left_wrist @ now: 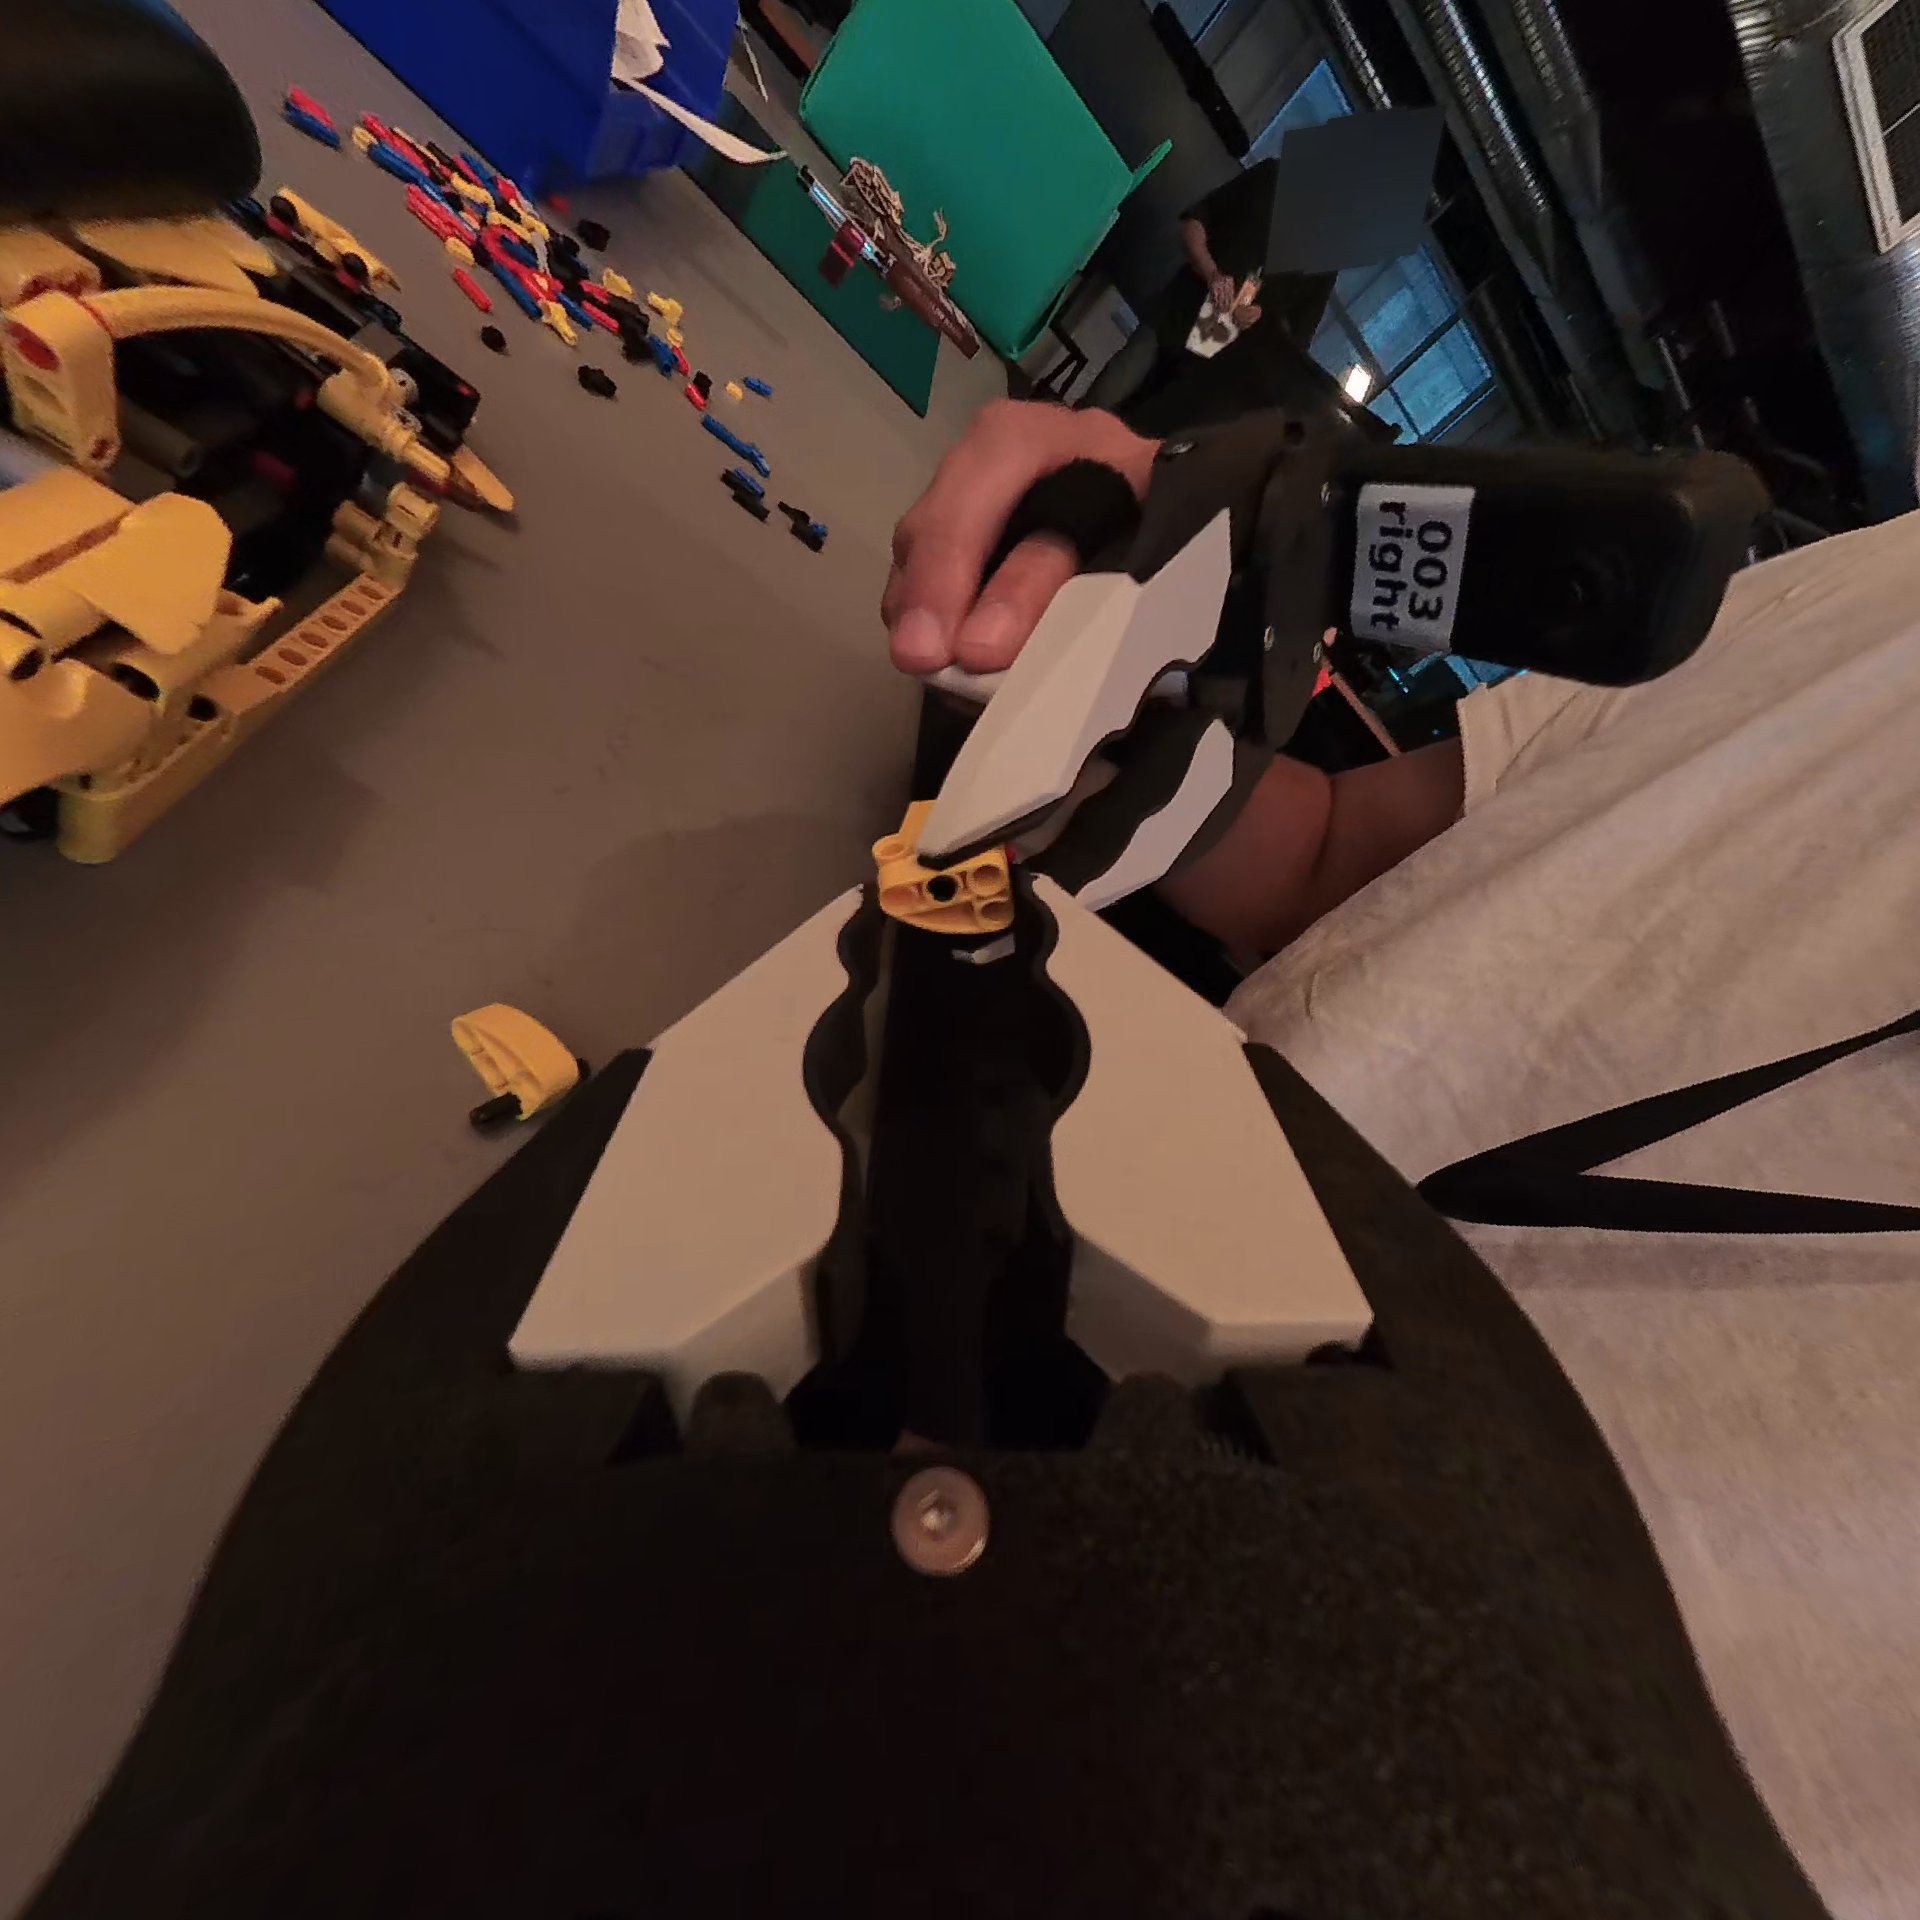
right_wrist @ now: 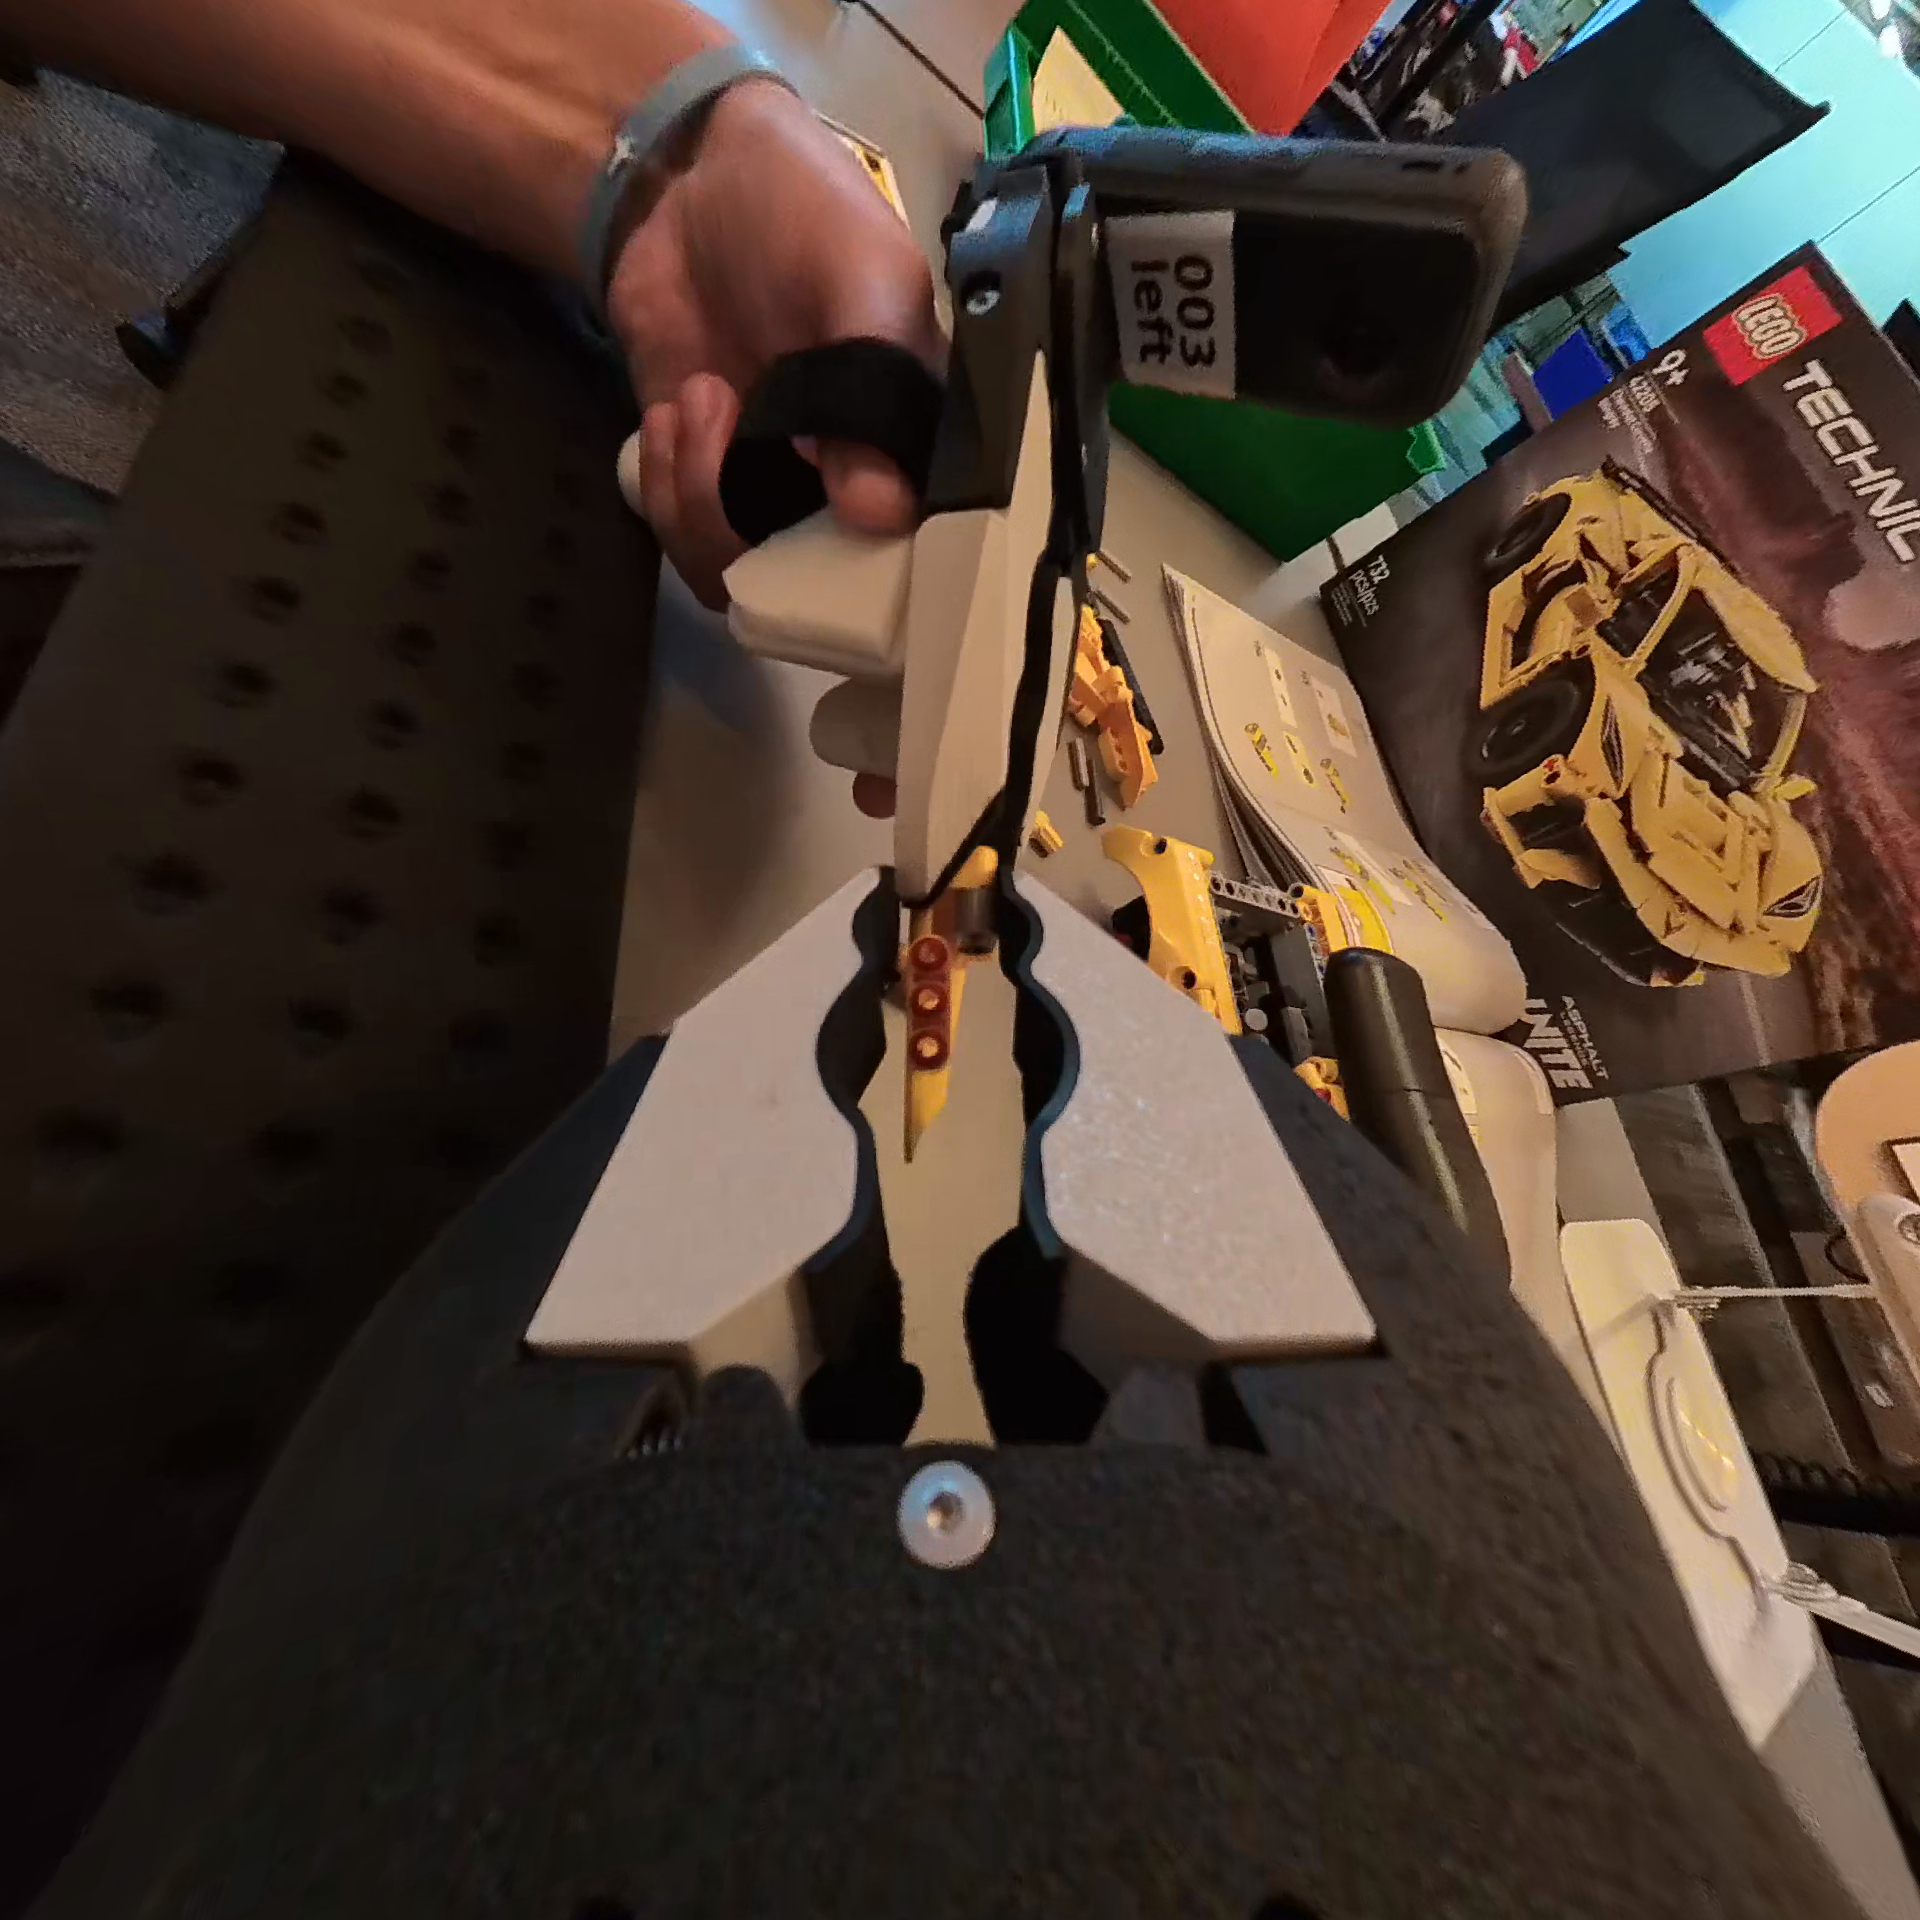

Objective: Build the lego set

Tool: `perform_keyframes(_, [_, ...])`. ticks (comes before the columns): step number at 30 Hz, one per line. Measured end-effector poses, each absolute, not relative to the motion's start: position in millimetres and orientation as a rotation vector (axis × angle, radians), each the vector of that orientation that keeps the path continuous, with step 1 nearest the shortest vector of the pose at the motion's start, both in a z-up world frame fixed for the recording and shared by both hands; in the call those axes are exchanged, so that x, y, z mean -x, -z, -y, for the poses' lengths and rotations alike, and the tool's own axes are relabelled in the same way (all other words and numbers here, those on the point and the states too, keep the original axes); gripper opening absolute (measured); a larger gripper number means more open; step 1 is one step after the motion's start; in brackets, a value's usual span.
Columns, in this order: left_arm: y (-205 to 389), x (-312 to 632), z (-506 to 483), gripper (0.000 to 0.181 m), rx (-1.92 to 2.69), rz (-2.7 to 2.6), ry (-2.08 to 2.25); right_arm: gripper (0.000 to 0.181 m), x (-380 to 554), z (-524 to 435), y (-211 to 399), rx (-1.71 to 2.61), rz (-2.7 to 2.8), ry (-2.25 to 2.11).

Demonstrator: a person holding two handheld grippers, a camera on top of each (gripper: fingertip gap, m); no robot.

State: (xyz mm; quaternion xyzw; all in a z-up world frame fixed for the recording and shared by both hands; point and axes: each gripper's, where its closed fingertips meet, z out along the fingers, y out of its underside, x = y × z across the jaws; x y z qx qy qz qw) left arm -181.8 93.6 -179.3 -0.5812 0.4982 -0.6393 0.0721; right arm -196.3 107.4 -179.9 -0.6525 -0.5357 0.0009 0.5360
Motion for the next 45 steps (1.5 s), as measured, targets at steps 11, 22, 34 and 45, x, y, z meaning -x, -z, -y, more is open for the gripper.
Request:
perform_keyframes(11, [177, 186, -141, 0.034, 1.735, -1.313, 1.702, 0.014, 160, -123, 179, 1.566, 1.08, 0.06])
perform_keyframes(22, [250, 190, -148, 0.034, 1.693, -1.77, 0.897, 0.014, 131, -132, 209, 1.728, 0.98, 0.018])
perform_keyframes(34, [252, 178, -146, 0.008, 1.692, -1.758, 0.884, 0.014, 135, -133, 215, 1.722, 1.025, 0.071])
perform_keyframes(45, [253, 196, -130, 0.008, 1.547, -1.91, 0.864, 0.014, 134, -132, 198, 1.68, 0.929, -0.059])
